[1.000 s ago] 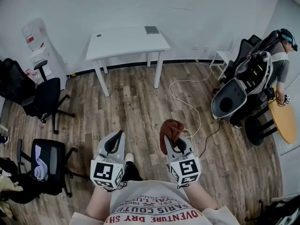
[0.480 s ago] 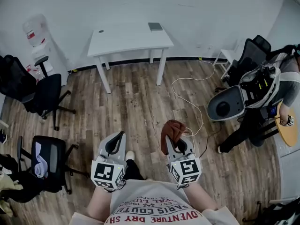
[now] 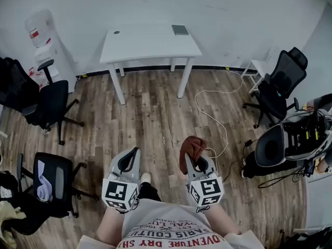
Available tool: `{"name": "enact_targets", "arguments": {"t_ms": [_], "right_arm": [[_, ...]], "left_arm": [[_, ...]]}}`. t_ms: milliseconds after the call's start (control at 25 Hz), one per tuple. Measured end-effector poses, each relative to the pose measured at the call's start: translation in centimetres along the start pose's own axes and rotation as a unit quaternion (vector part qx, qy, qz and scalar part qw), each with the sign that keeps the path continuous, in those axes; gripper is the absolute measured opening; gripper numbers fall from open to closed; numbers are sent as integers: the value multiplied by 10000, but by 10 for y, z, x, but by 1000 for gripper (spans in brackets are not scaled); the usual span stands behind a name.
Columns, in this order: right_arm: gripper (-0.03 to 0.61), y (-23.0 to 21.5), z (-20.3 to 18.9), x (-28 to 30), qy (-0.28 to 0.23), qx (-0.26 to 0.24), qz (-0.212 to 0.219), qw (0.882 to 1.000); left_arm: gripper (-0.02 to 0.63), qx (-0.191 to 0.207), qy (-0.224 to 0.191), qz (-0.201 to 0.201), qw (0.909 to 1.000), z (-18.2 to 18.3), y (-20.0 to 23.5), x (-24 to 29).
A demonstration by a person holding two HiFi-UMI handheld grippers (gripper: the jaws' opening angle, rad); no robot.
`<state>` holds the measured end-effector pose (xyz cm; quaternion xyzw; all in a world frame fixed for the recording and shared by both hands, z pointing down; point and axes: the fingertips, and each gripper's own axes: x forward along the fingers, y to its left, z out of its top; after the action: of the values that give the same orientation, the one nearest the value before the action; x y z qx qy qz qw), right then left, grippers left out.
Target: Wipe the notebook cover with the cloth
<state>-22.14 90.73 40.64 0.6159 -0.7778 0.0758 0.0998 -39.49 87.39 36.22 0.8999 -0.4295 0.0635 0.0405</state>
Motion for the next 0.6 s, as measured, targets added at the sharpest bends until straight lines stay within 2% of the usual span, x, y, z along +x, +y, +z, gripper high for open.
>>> {"name": "enact_targets", "arguments": {"t_ms": [600], "right_arm": [[80,-4,65,179,117,58,-309,9994]], "left_arm": [[11,-87,1,-215,9997,36,163,120]]}}
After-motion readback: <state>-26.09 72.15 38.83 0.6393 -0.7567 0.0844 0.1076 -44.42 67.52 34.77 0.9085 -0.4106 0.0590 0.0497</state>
